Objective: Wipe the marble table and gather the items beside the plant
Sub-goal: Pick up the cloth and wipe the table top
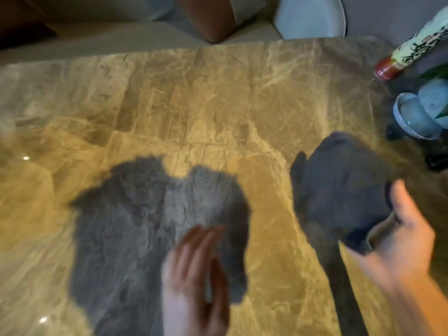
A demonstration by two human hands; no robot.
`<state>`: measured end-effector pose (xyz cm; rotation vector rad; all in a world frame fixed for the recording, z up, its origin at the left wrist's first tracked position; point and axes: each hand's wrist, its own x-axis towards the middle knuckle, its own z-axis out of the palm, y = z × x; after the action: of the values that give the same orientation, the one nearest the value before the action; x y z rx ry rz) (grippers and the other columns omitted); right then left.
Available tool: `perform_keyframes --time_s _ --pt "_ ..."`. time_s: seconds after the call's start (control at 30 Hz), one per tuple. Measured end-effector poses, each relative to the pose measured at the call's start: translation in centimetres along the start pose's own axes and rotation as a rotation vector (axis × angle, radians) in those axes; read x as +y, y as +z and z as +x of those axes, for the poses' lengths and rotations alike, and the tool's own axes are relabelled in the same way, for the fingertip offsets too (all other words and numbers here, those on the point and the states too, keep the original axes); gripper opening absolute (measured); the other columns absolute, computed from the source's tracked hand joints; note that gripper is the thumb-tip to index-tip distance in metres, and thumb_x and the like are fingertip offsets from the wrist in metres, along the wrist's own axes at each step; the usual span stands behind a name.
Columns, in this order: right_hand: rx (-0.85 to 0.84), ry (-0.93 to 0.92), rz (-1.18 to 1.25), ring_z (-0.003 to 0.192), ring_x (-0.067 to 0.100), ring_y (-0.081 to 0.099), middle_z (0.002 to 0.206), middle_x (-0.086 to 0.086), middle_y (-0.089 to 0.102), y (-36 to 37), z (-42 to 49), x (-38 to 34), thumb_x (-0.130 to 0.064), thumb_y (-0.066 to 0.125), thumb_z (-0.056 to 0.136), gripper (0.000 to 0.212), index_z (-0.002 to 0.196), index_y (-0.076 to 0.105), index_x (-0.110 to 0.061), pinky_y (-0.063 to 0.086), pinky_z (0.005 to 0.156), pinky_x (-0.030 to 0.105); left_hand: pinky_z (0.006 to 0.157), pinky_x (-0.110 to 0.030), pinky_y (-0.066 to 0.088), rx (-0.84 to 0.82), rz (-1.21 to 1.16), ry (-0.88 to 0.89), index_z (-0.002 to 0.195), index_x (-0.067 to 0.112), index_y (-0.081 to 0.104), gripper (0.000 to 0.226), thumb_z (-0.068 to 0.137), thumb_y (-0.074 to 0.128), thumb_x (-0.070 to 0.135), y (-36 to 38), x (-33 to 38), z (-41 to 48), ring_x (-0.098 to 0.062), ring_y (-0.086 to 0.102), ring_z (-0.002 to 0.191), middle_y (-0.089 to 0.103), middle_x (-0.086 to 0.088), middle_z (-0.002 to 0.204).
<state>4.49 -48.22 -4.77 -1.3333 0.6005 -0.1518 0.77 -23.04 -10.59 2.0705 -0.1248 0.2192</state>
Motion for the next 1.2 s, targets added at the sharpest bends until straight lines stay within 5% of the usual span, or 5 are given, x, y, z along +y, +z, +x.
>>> perform_keyframes --time_s 0.1,0.4,0.57,0.8,1.2 --pt "-0.015 0.056 0.126 0.122 0.015 0.06 0.125 -0.003 0.067 1.1 4.8 -2.0 -0.042 0.035 0.1 0.043 0.11 0.074 -0.026 0.048 0.101 0.037 0.114 -0.049 0.027 0.005 0.34 -0.126 0.134 0.014 0.051 0.055 0.082 0.043 0.032 -1.6 -2.6 -0.6 -0.029 0.036 0.14 0.049 -0.003 0.143" --pt "-0.207 -0.05 -0.708 0.05 0.032 0.057 0.045 0.023 0.053 2.9 10.9 3.5 -0.075 0.044 0.079 0.074 0.087 0.071 -0.007 0.049 0.074 0.033 0.118 -0.056 -0.001 -0.047 0.723 -0.427 0.15 0.017 0.024 0.07 0.086 0.031 0.045 -2.1 -3.3 -4.0 -0.037 0.002 0.148 0.011 -0.015 0.16" --pt "-0.286 -0.132 -0.953 0.142 0.007 0.018 0.157 -0.011 0.023 5.2 9.7 4.4 -0.057 0.034 0.096 0.043 0.136 0.018 -0.059 0.012 0.12 0.042 0.118 -0.058 0.003 -0.035 0.754 -0.521 0.151 0.018 0.019 0.068 0.089 0.026 0.045 -2.1 -3.6 -7.0 -0.036 0.003 0.148 0.012 -0.015 0.16" --pt "-0.527 -0.27 -1.147 0.126 -0.015 -0.02 0.122 -0.054 -0.013 9.5 7.1 5.2 -0.04 0.026 0.103 0.038 0.121 0.001 -0.062 -0.015 0.114 0.024 0.12 -0.048 0.003 0.065 0.659 -0.445 0.152 0.018 0.009 0.068 0.094 0.013 0.053 -1.9 -4.1 -7.6 -0.035 -0.002 0.149 0.009 -0.018 0.159" --pt "-0.884 -0.606 -1.565 0.143 0.026 -0.033 0.162 -0.006 -0.017 12.2 1.2 9.2 -0.066 0.003 0.09 0.056 0.145 0.008 -0.056 -0.012 0.117 0.057 0.122 -0.043 0.001 0.009 0.594 -0.43 0.152 0.014 0.011 0.069 0.093 0.015 0.051 -2.4 -3.8 -7.6 -0.032 -0.003 0.149 0.004 -0.014 0.161"
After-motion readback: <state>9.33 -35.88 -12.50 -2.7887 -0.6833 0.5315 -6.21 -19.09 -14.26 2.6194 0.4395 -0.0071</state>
